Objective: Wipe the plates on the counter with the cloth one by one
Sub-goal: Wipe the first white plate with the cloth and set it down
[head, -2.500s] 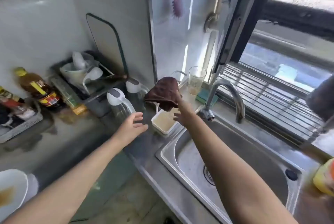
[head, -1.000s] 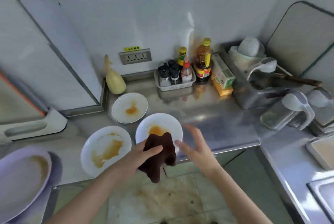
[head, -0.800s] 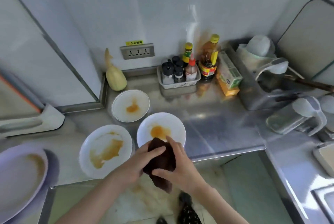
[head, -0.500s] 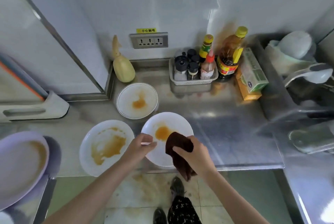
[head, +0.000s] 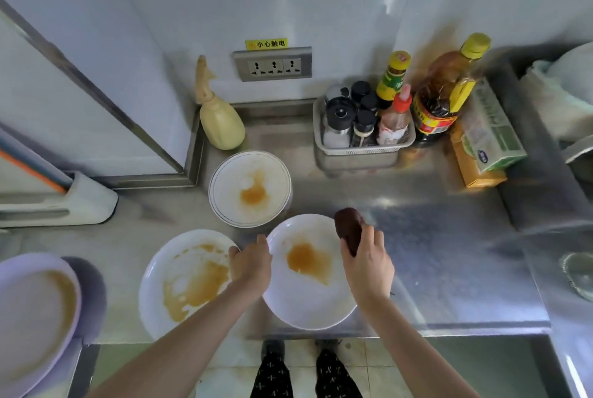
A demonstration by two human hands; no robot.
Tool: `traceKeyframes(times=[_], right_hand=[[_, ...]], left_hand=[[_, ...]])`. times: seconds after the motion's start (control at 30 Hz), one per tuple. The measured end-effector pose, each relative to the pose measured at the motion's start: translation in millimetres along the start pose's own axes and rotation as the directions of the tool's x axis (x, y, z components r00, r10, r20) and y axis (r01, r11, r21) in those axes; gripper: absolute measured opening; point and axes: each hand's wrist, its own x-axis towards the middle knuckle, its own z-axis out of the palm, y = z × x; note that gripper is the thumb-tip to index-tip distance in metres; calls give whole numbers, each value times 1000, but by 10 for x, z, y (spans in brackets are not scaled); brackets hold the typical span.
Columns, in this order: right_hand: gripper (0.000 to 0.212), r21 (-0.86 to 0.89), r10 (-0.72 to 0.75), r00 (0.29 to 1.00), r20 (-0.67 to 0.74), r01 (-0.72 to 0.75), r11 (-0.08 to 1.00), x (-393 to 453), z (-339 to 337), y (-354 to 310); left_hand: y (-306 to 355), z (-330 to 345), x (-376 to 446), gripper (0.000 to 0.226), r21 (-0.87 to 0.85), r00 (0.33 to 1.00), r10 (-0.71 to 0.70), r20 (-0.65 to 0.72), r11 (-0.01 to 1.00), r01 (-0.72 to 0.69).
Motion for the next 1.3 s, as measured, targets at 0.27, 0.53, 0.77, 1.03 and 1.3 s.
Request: traceKeyframes(times=[0.27,0.53,0.77,1.03,1.3], right_hand=[[31,46,18,993,-115,-13,999,-3,-27,-119],[44,75,-102,955,-278,128,989,198,-344,-879],[38,14,-408,896,-174,417,909,-23,-536,-1095],[36,-166,-550,809,-207,525,835,178,-789,-1235],[44,-48,-244,852,-462,251,967,372,-1061,-1339]], left_hand=[[-171,-219,42,19,-540,965,161,-208,804,-250],[123,-912,25,24,-850,936,241,-257,404,-337],[29,-1295,6,25,-840,902,182,-392,330,-431],[-33,-1511,-90,24,-797,861,213,-462,327,-508],[44,-1797,-103,21,-757,809,162,-565,288,-586]])
